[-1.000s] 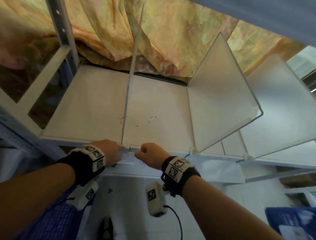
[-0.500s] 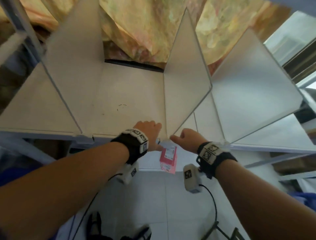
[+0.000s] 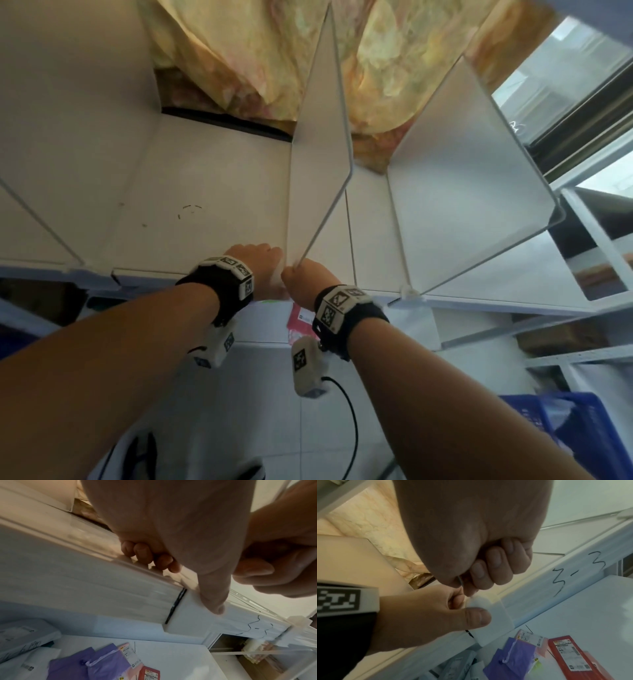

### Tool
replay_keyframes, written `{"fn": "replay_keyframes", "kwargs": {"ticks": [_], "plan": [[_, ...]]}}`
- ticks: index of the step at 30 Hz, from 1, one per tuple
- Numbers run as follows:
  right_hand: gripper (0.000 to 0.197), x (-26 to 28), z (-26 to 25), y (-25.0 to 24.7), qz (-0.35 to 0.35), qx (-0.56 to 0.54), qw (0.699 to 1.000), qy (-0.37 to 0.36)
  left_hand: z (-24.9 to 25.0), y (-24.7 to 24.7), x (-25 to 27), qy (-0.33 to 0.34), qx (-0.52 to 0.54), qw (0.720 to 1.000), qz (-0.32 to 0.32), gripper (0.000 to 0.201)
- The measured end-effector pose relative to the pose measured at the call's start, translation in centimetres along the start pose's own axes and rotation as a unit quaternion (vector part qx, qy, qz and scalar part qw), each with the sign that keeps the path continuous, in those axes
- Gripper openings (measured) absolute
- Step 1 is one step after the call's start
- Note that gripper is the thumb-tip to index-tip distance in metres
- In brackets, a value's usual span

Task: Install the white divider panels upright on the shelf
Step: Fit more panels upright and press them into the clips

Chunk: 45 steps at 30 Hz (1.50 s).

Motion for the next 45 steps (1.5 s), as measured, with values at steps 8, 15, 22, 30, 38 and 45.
{"fn": "replay_keyframes", "kwargs": {"ticks": [8, 15, 22, 30, 38, 45], "plan": [[0.035, -1.9, 0.1, 0.3, -0.042, 0.052, 0.998, 0.000, -0.5, 0.1, -0.4, 0.007, -0.011, 1.000, -0.015, 0.065], [0.027, -1.7, 0.1, 0.6, -0.019, 0.049, 0.999, -0.011, -0.4, 0.3, -0.4, 0.011, -0.021, 1.000, -0.001, 0.067], [0.033, -1.9, 0.2, 0.6, -0.009, 0.082, 0.996, -0.021, -0.3, 0.3, -0.4, 0.014, -0.021, 1.000, 0.003, 0.069], [0.038, -1.6, 0.6, 0.9, 0.009, 0.044, 0.999, -0.008, -0.4, 0.2, -0.3, 0.023, -0.023, 0.999, -0.001, 0.060], [0.040, -0.9, 1.4, -0.7, 0.100, -0.102, 0.988, -0.050, -0.5, 0.3, 0.4, 0.019, -0.031, 0.995, 0.088, 0.065], [0.036, -2.1, 1.4, 1.9, 0.123, -0.040, 0.991, -0.027, -0.9, 1.9, -0.2, 0.067, -0.048, 0.991, 0.103, 0.098]]}}
Point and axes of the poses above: each hand's wrist, its own x-axis away from the middle knuckle, its own y-axis out of the palm, z = x × y, the point moved 5 cm from there along -x, towards the middle knuckle, and after that the axes turned 14 degrees about y, right-handed, at the moved point
